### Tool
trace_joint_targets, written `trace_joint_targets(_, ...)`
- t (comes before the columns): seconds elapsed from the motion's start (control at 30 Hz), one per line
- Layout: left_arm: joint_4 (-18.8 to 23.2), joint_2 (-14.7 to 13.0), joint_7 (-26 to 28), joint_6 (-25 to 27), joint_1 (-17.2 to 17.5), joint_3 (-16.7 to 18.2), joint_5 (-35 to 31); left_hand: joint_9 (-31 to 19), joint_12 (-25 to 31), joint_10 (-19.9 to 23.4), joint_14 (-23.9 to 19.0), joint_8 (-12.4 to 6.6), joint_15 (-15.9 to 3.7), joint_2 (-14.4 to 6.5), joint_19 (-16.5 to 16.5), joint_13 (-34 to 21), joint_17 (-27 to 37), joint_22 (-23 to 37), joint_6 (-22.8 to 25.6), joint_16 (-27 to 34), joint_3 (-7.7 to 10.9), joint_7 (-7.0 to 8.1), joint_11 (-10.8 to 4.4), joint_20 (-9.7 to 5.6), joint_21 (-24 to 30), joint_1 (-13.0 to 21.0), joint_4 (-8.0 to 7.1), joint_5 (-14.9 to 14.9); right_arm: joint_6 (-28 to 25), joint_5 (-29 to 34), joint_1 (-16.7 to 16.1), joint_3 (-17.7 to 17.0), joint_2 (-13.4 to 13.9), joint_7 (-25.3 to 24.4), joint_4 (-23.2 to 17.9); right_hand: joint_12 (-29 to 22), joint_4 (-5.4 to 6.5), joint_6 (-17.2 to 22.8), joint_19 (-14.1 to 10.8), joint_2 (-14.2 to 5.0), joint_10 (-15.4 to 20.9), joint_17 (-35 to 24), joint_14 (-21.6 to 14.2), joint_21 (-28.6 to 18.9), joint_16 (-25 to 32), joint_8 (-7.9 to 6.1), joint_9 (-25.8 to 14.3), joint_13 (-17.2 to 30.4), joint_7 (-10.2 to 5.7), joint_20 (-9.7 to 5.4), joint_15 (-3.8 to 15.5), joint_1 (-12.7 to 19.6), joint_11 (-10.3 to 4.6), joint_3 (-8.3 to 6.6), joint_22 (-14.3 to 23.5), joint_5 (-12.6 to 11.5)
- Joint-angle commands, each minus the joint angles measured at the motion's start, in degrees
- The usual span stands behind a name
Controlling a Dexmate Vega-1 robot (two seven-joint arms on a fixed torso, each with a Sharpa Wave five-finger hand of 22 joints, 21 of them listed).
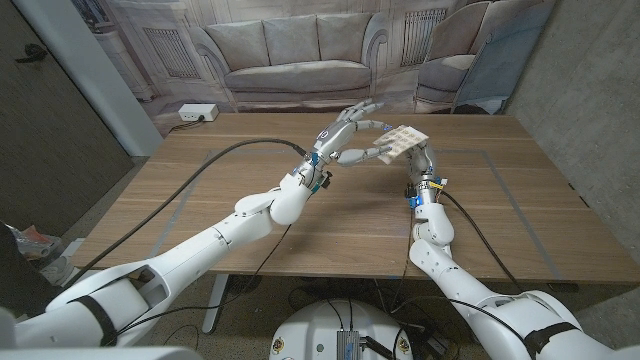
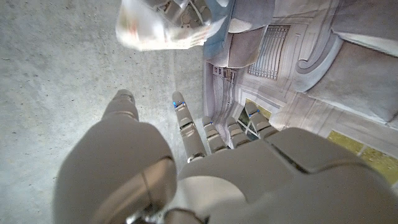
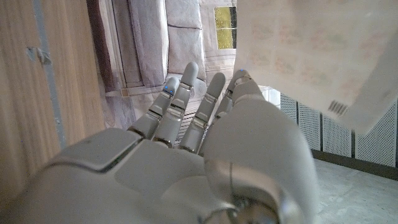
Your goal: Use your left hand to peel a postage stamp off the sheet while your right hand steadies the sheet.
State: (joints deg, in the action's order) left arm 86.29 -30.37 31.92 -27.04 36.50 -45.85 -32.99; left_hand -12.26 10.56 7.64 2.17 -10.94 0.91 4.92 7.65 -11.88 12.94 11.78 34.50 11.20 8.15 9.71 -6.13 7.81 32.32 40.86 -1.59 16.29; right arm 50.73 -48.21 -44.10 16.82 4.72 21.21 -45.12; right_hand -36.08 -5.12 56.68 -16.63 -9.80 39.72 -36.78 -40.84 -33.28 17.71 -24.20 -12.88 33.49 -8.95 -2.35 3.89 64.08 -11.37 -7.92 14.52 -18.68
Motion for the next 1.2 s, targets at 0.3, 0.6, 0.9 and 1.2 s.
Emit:
trace_joint_targets(0.3, 4.16, 4.6, 2.92, 1.74, 7.96, 7.06, -1.76, -0.53, 3.86, 5.35, -3.57, -6.5, -1.75, -5.52, -2.81, -0.13, -0.24, 0.16, 9.04, 2.49, 0.77, 0.11, -0.91, -1.13, 1.12, 2.64, 0.36, 2.64, 0.54, -2.32, -0.08, -1.77, -0.75, 6.45, 2.86, -0.63, 0.38, 0.73, 0.01, -0.07, -0.04, -0.31, -0.1, -0.7, -0.05, -5.17, -12.88, 0.48, 1.48, -5.69, 9.82, -0.13, -0.1, -0.32, 0.12, -0.77)
trace_joint_targets(0.6, 1.59, 9.55, 15.01, 6.66, 10.7, 8.2, -1.54, 0.46, 4.64, 10.7, -7.2, -8.84, -4.14, -7.33, -6.31, 0.12, -0.62, -0.19, 16.24, 3.06, 3.31, 0.17, -3.82, -2.95, 2.51, 8.62, 3.79, 1.47, 3.74, 1.32, -1.74, -0.25, 1.94, 4.35, -0.47, -0.39, 1.09, -0.7, 1.28, -0.32, -1.22, -0.17, 1.09, -0.93, -1.22, -5.56, -14.73, 0.94, 0.84, -5.98, 9.71, -0.56, -0.17, -0.71, 0.14, -1.01)
trace_joint_targets(0.9, 4.59, 8.78, 14.27, 14.75, 11.1, 7.8, -1.61, 0.66, 4.35, 10.95, -7.37, -9.0, -3.72, -6.26, -6.34, 0.12, -0.7, -0.26, 16.95, 2.87, 3.13, -1.13, -3.81, -2.86, 2.55, 9.36, 4.65, 0.84, 3.68, 3.51, -2.11, 0.78, 3.42, 2.77, -1.7, -0.16, 1.44, -0.88, 1.84, -0.16, -1.95, -0.03, 2.09, -1.16, -2.09, -6.07, -15.86, 1.17, 0.11, -5.97, 9.77, -0.75, -0.27, -0.91, 0.12, -1.09)
trace_joint_targets(1.2, 8.66, 7.29, 5.47, 22.18, 10.39, 7.42, 2.21, 0.83, 3.06, 9.25, -6.0, -8.5, -2.9, -3.99, -5.72, 0.07, -0.73, -0.31, 16.26, 1.93, 2.77, 0.82, -3.84, -2.42, 2.35, 11.43, 6.6, 0.25, 2.06, 10.31, -3.49, 3.0, 7.12, -4.57, -7.65, -0.14, 1.64, -1.38, 2.41, -0.12, -2.13, 0.02, 2.57, -1.23, -2.56, -6.21, -16.59, 1.34, 0.13, -6.09, 9.73, -0.83, -0.28, -1.05, 0.05, -1.13)
